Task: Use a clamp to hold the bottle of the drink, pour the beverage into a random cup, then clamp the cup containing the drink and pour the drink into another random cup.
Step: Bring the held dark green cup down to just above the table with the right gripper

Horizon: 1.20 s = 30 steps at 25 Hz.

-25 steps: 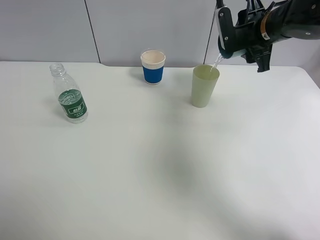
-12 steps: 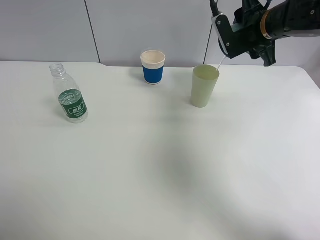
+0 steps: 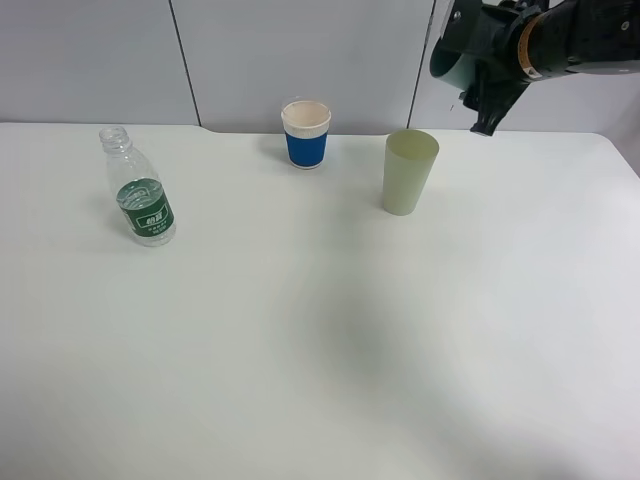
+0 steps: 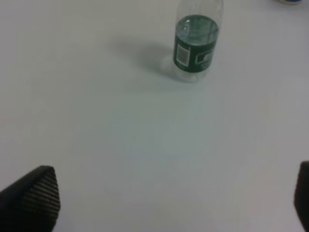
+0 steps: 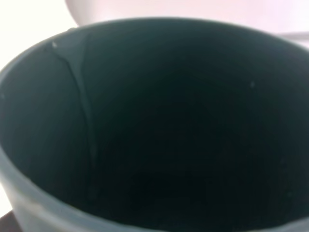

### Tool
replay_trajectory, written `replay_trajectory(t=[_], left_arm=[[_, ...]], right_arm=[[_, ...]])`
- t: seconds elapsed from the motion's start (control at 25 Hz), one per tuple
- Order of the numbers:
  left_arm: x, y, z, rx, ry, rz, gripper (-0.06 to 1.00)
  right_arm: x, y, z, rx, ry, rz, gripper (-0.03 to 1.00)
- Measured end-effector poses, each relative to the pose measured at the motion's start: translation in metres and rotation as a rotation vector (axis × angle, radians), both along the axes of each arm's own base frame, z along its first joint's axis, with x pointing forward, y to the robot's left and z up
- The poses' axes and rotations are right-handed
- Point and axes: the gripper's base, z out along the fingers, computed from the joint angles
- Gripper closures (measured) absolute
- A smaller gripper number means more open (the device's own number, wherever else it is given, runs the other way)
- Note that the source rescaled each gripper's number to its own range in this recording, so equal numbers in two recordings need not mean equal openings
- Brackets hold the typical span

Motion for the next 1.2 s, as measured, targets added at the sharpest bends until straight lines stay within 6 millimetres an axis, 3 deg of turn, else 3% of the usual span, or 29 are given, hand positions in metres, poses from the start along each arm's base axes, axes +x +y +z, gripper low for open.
replay_trajectory(t=[0.4, 0.84, 1.0, 1.2], left_arm=[[0.000, 0.000, 0.000, 0.000, 0.000, 0.000, -0.02], [0.000, 0.000, 0.000, 0.000, 0.000, 0.000, -0.02], [0.000, 0.000, 0.000, 0.000, 0.000, 0.000, -0.02], [0.000, 0.000, 0.000, 0.000, 0.000, 0.000, -0.02]], right_arm=[[-0.004, 0.017, 0.008, 0.646, 0.090, -0.179, 0.96], [-0.056, 0.108, 0.047, 0.944, 0.217, 0.433, 0.96], [-0.073, 0.131, 0.050, 0.955, 0.256, 0.536, 0.96], [-0.088, 0.162, 0.034, 0.984, 0.358, 0.650, 0.96]])
